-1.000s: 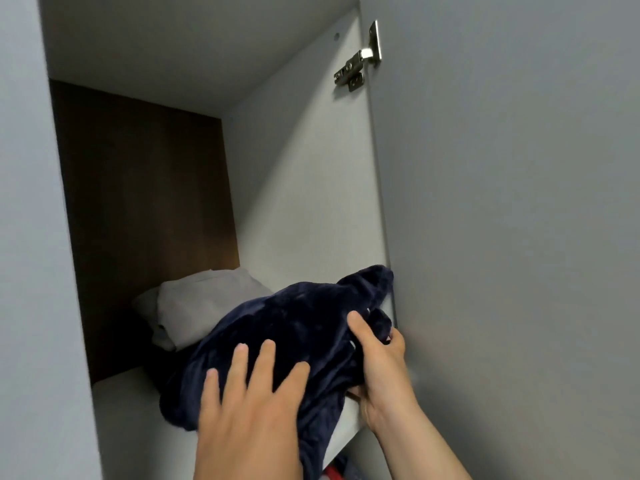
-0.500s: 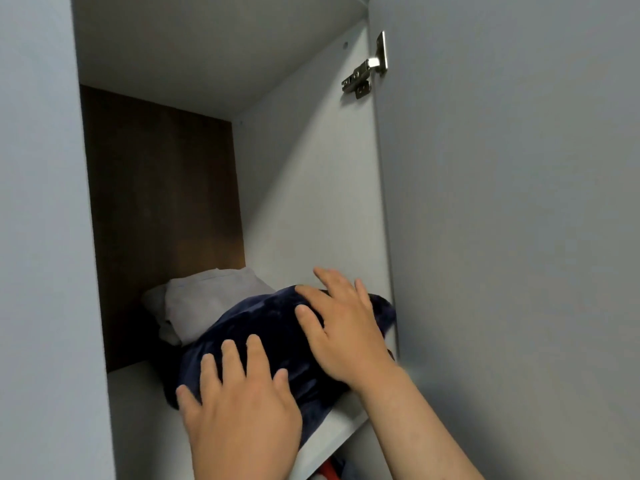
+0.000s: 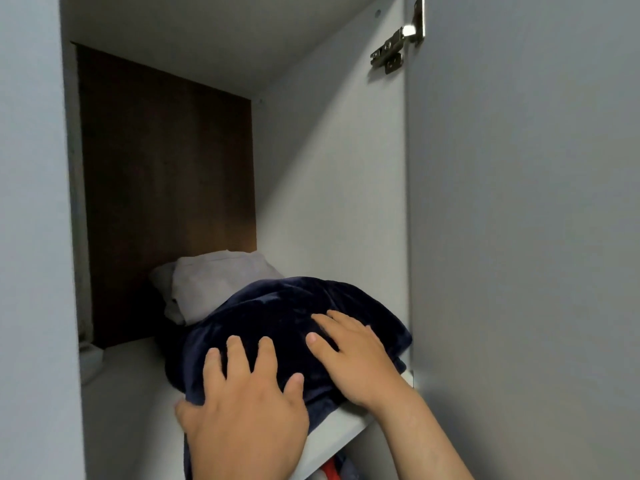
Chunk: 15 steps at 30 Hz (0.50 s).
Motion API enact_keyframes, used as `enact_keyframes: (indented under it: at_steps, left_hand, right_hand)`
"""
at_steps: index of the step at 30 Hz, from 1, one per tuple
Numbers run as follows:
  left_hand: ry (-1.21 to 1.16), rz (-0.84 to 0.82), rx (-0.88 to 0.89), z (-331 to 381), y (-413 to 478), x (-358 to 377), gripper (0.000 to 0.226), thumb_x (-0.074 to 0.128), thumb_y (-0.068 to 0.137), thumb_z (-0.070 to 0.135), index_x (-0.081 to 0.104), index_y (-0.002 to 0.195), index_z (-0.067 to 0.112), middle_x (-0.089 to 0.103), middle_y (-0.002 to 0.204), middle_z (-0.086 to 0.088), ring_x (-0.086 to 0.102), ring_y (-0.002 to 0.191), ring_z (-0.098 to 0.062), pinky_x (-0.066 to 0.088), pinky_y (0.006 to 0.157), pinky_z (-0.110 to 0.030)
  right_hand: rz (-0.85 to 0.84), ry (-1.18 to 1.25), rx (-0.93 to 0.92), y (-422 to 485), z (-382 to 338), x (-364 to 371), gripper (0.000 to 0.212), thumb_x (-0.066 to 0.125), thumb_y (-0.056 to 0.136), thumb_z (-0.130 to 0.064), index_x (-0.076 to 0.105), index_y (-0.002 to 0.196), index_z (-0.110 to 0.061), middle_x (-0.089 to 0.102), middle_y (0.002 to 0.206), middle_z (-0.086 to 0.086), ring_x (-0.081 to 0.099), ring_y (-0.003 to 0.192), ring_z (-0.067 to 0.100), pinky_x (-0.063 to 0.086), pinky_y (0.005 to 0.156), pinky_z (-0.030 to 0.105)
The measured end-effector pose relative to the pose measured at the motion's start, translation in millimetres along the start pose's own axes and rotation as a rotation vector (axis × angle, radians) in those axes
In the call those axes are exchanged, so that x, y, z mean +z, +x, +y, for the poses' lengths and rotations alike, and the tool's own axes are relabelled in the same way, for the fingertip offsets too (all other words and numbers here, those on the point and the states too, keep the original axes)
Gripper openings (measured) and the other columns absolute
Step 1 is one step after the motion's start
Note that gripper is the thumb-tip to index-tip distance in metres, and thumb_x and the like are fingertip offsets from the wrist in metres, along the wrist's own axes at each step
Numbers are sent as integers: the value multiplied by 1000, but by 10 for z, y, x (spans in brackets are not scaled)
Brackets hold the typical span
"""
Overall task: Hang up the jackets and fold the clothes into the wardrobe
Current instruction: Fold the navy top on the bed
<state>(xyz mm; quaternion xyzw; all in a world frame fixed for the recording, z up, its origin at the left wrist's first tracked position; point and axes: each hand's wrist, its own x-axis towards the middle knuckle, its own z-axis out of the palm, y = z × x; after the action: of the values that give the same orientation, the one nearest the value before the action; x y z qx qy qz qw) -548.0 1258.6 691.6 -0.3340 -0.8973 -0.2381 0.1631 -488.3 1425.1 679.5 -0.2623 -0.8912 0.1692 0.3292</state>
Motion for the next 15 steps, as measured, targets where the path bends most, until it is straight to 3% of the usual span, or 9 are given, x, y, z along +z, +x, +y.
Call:
enact_keyframes:
  at_steps: [4, 15]
  left_hand:
    - [-73, 61, -39, -27, 25, 69, 57, 12, 93, 62, 4, 148, 48, -2, 162, 10, -4, 148, -16, 23, 115, -48]
    - [-4, 55, -48, -39, 334, 298, 57, 13, 96, 54, 9, 150, 38, 6, 162, 1, 1, 149, -22, 20, 113, -57]
  right_hand:
    - [33, 70, -10, -24, 54, 40, 67, 25, 87, -72, 27, 149, -47, 20, 160, -20, 7, 148, -1, -2, 123, 38]
    - [-13, 121, 27, 324, 125, 194, 63, 30, 90, -69, 33, 148, -45, 24, 160, -17, 12, 148, 0, 2, 121, 36]
